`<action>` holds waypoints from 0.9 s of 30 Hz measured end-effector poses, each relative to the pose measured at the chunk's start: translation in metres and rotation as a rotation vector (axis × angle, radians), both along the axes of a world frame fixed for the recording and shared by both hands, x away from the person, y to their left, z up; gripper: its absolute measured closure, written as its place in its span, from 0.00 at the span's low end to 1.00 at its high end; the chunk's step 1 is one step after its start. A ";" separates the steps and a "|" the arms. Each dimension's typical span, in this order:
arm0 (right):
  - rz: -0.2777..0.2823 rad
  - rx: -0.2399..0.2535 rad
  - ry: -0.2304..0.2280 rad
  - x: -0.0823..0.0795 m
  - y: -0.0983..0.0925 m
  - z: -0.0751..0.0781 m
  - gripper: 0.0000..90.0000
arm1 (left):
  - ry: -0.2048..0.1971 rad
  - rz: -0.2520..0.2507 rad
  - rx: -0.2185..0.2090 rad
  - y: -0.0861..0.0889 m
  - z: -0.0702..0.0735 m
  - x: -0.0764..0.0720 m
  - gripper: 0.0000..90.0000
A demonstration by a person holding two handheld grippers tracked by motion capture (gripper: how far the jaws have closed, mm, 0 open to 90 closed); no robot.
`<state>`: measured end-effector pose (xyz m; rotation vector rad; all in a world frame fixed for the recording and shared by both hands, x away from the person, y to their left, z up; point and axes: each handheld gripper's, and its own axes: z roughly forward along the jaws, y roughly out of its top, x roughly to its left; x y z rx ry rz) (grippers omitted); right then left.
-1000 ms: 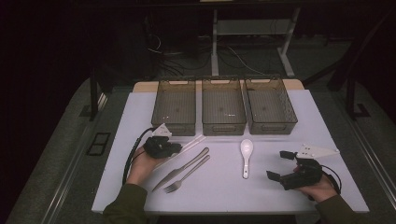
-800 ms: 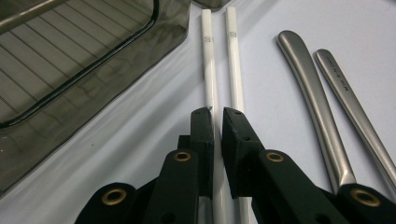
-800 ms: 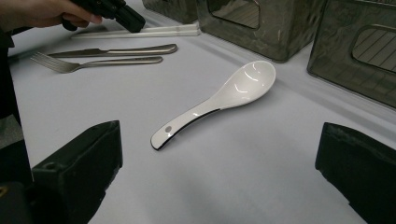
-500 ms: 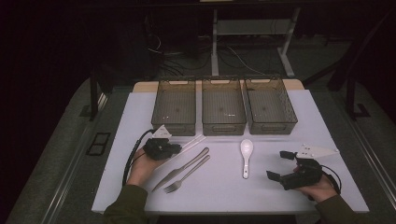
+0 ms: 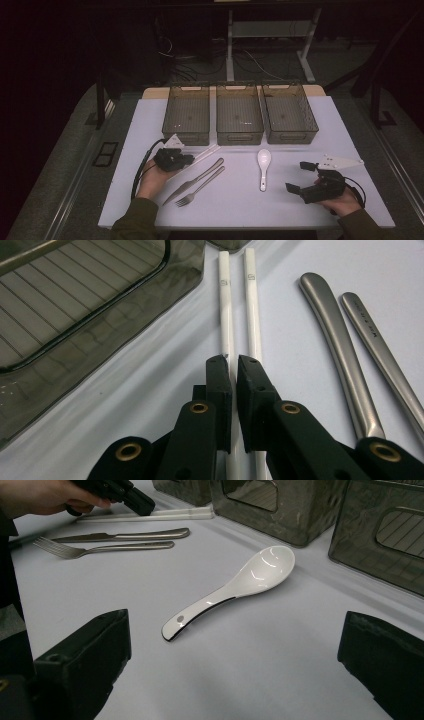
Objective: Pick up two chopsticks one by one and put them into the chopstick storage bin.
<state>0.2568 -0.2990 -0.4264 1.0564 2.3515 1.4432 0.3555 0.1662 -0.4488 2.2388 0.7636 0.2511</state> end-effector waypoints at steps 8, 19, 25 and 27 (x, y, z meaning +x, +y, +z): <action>0.000 0.001 0.000 0.000 0.000 0.000 0.01 | -0.003 0.004 -0.020 0.005 0.005 -0.001 0.93; 0.002 0.001 -0.003 0.000 0.000 0.000 0.01 | 0.029 0.020 -0.011 0.010 0.019 -0.008 0.93; 0.002 0.002 -0.003 0.000 0.000 0.000 0.01 | 0.036 0.015 -0.015 0.008 0.028 -0.013 0.93; 0.002 0.002 -0.004 0.000 0.000 0.000 0.01 | 0.033 0.012 -0.013 0.007 0.031 -0.015 0.93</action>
